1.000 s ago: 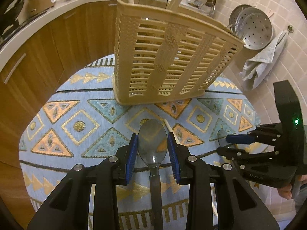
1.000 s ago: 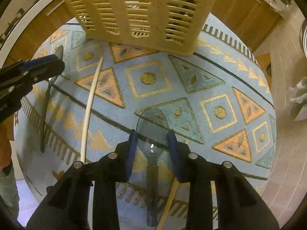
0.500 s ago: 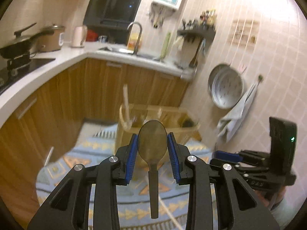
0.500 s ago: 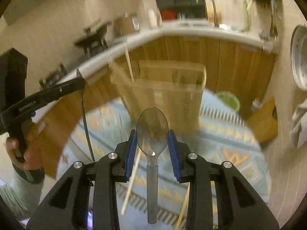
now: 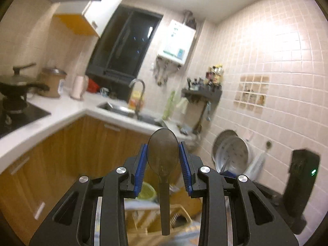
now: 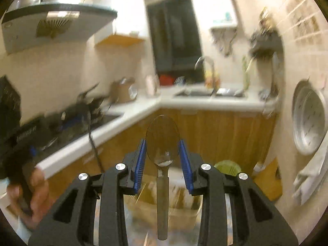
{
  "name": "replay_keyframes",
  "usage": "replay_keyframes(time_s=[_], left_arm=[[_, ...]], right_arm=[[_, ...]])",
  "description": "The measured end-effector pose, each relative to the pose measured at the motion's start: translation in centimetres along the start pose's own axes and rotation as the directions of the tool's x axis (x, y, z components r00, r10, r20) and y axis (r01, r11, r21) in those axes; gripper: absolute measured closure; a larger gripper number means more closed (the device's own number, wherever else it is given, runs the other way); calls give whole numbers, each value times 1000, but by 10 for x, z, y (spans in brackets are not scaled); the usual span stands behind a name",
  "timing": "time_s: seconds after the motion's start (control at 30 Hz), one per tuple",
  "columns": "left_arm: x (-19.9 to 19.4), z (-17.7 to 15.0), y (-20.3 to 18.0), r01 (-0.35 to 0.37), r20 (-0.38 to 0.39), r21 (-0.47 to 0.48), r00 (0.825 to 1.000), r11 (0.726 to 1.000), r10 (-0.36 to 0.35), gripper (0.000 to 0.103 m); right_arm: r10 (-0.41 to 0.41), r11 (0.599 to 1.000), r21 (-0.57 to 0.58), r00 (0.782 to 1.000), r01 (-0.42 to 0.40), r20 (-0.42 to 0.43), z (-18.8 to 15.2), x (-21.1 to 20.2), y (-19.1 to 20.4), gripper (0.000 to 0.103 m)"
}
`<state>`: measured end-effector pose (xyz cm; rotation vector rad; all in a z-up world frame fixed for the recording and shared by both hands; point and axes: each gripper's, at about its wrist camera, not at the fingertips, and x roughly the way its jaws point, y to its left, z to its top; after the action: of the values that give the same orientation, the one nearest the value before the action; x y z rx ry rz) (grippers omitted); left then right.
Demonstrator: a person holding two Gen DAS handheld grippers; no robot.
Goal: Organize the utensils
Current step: 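Lower both spoons into the beige holder and open both grippers, then grasp a wooden chopstick with the left gripper while the right gripper grasps another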
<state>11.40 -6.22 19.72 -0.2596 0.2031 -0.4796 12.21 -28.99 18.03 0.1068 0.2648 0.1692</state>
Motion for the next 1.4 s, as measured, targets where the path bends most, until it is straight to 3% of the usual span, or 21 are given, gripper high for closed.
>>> replay_keyframes(time_s=[0.1, 0.43, 0.67, 0.77, 0.8, 0.87, 0.9, 1.07, 1.13, 1.27, 1.4], left_arm=[[19, -11, -6, -18, 17, 15, 1000, 1000, 18, 74], [72, -78, -11, -132, 10, 142, 991, 981, 132, 74], [79, -96, -5, -133, -2, 153, 991, 979, 134, 73], [76, -100, -4, -122, -2, 150, 992, 981, 123, 72], [74, -100, -2, -112, -9, 141, 993, 984, 115, 66], [71, -100, 2, -102, -18, 120, 994, 988, 105, 55], [66, -98, 5, -96, -19, 105, 995, 990, 98, 55], [42, -83, 12, -56, -41, 50, 997, 997, 58, 54], [26, -74, 12, -47, -48, 42, 998, 998, 49, 49], [-2, -61, 7, -25, -76, 32, 997, 999, 27, 47], [-25, -55, 3, -10, -139, 17, 990, 1000, 12, 47]], right_arm=[[-71, 997, -8, 994, 72, 77, 3, 12, -9, 73], [-66, 995, 78, 997, 64, 32, -43, 76, -44, 73], [-27, 994, 109, 999, 25, 18, -73, 86, -59, 73], [13, 991, 131, 1000, -13, 1, -78, 83, -63, 72], [29, 990, 136, 1000, -28, -5, -80, 82, -64, 72], [56, 989, 136, 998, -53, -15, -82, 76, -64, 59], [57, 990, 131, 998, -54, -12, -83, 70, -64, 49], [78, 989, 129, 995, -71, -54, -81, 49, -64, 49], [86, 989, 131, 993, -75, -84, -79, 38, -63, 49], [56, 995, 87, 988, -44, -146, -73, 15, -57, 49], [22, 999, 45, 970, -11, -244, -72, -3, -50, 49]])
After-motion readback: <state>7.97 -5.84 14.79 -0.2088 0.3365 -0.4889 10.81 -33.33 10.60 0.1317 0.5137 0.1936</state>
